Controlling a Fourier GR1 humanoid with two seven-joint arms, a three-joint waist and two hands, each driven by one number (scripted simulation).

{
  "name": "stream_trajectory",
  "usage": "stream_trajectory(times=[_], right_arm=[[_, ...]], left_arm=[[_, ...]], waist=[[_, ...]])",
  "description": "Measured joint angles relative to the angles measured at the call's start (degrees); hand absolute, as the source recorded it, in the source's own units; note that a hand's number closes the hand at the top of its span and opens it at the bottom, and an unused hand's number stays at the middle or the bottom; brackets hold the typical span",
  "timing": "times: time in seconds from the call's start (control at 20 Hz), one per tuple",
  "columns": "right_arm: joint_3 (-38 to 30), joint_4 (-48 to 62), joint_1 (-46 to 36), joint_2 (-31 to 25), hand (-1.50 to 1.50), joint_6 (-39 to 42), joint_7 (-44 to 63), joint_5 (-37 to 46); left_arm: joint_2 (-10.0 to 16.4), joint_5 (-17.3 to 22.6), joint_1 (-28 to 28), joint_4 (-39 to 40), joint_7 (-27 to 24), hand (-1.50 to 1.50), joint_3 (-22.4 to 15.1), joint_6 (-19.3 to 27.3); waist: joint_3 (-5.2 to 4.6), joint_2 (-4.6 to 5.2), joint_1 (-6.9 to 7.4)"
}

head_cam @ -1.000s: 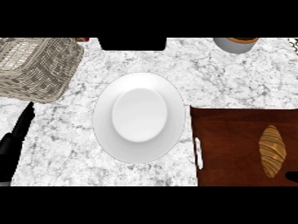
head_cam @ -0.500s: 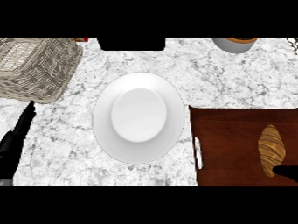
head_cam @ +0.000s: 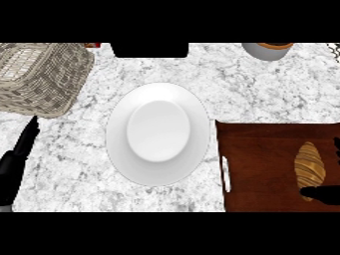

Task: Pick the croissant from the tray and place it in the plate

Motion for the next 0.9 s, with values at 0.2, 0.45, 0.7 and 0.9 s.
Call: stream_trajectory(times=[0.2, 0.45, 0.7, 0.9], right_arm=[[-1.2, 5.2, -2.1, 1.9, -1.5, 1.2, -3.3, 2.0], [-1.3, 7.2, -2.6, 5.3, 1.5, -0.5, -7.5, 5.8], [-3.1, 9.5, -4.1, 5.9, 1.5, -0.3, -11.0, 7.3], [-3.3, 11.6, -5.6, 6.1, 1.5, -1.1, -12.8, 10.5]], left_arm=[[-0.8, -1.1, 0.7, -1.4, 0.3, 0.0, 1.4, -1.3], [-1.9, -2.6, 0.5, -1.8, 0.8, 0.0, 2.7, -2.6], [-3.2, -3.9, -0.5, -1.2, 1.1, 0.0, 3.8, -3.4], [-3.7, -4.5, -0.4, -2.3, 2.3, 0.0, 4.4, -4.5]], waist=[[0.0, 0.0, 0.06], [-0.34, -0.16, -0.1], [-0.44, -0.2, -0.19], [-0.57, -0.26, -0.19]])
